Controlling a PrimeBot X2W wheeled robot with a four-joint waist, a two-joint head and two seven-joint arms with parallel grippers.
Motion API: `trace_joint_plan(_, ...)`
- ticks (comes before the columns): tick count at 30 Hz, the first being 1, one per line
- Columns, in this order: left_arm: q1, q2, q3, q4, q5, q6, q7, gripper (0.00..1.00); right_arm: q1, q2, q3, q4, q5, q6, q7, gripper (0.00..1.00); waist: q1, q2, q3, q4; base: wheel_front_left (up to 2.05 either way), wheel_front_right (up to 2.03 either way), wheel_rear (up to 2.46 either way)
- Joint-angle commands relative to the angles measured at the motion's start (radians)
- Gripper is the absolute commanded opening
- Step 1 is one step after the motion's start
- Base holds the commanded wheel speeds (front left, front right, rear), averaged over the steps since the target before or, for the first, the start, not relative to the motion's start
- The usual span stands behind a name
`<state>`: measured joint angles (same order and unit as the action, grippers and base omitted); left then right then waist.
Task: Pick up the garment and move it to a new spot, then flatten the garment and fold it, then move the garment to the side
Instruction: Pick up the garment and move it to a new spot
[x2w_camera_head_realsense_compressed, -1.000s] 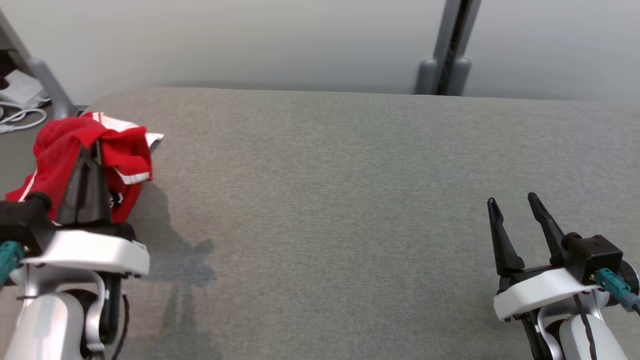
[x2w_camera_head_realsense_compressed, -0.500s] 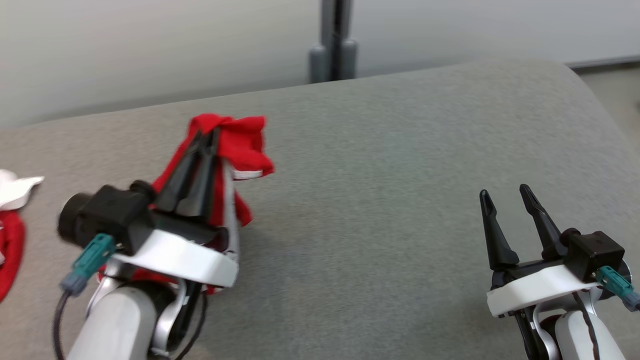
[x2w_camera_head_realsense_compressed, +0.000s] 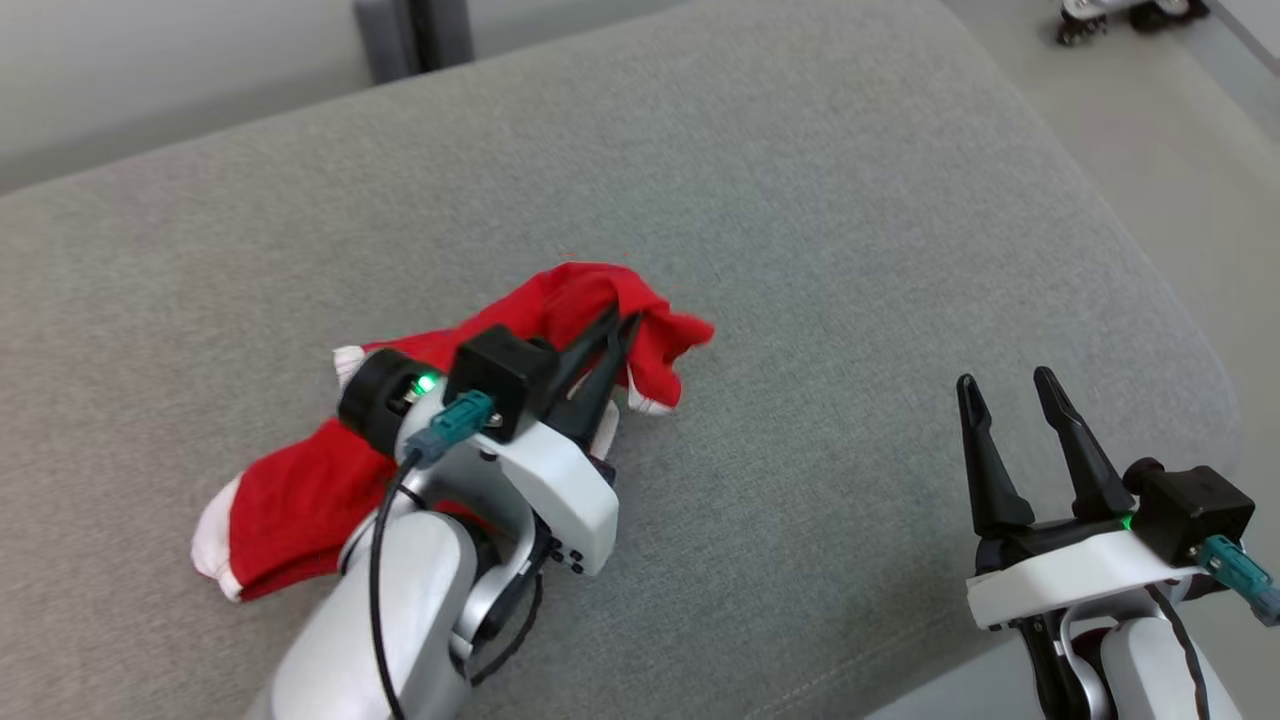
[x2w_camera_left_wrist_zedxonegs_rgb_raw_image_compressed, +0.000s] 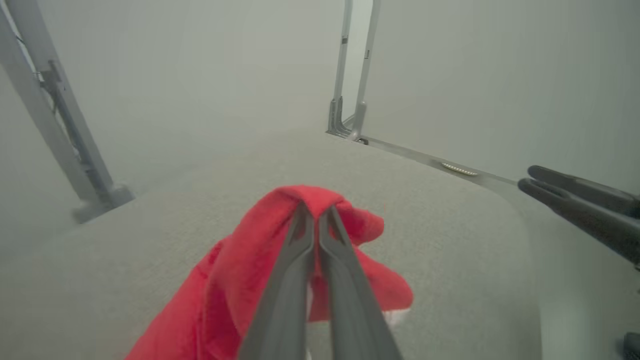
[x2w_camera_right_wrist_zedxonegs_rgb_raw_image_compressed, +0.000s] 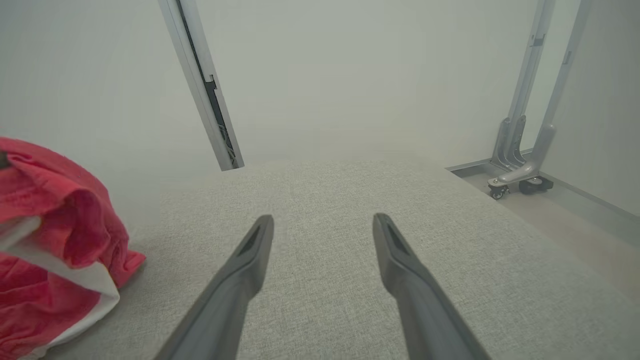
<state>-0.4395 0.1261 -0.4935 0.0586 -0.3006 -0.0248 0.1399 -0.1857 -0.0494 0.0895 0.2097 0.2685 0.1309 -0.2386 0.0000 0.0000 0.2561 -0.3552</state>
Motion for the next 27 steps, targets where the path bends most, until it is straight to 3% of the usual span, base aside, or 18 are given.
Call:
trace_joint_plan(1, -0.018, -0.004, -0.006, 0.023, -0.006, -0.009, -0.010, 0.00, -0.013, -0.003, 0.001, 0.004, 0.007, 0.000, -0.010, 1.00, 0.0000, 0.0000, 0.046, -0.037, 0.00, 0.00, 0.00)
trace_joint_plan(5, -0.029, -0.023, -0.038, 0.141, -0.007, -0.028, -0.039, 0.00, -0.027, -0.003, 0.000, 0.022, 0.016, 0.000, -0.021, 1.00, 0.0000, 0.0000, 0.064, -0.028, 0.00, 0.00, 0.00)
trace_joint_plan(6, -0.033, -0.028, -0.045, 0.160, -0.006, -0.031, -0.052, 0.31, -0.031, -0.003, -0.002, 0.028, 0.018, 0.000, -0.023, 1.00, 0.0000, 0.0000, 0.065, -0.022, 0.00, 0.00, 0.00)
trace_joint_plan(7, -0.033, -0.032, -0.051, 0.174, -0.009, -0.035, -0.065, 0.83, -0.034, -0.003, -0.003, 0.034, 0.018, 0.000, -0.023, 1.00, 0.0000, 0.0000, 0.064, -0.016, 0.00, 0.00, 0.00)
trace_joint_plan(8, -0.032, -0.036, -0.055, 0.186, -0.018, -0.037, -0.076, 1.00, -0.036, -0.003, -0.005, 0.040, 0.016, 0.000, -0.024, 1.00, 0.0000, 0.0000, 0.063, -0.009, 0.00, 0.00, 0.00)
trace_joint_plan(15, -0.015, -0.054, -0.048, 0.168, -0.037, -0.021, -0.202, 1.00, -0.049, -0.004, -0.029, 0.062, -0.016, 0.000, -0.027, 1.00, 0.0000, 0.0000, 0.024, 0.059, 0.00, 0.00, 0.00)
trace_joint_plan(20, 0.025, -0.035, 0.003, 0.123, -0.043, 0.033, -0.270, 1.00, -0.044, -0.003, -0.051, 0.058, -0.048, 0.000, -0.028, 1.00, 0.0000, 0.0000, -0.013, 0.123, 0.00, 0.00, 0.00)
trace_joint_plan(27, 0.091, 0.033, 0.130, 0.105, -0.068, 0.119, -0.335, 1.00, -0.036, -0.004, -0.069, 0.045, -0.080, 0.000, -0.010, 1.00, 0.0000, 0.0000, -0.058, 0.200, 0.00, 0.00, 0.00)
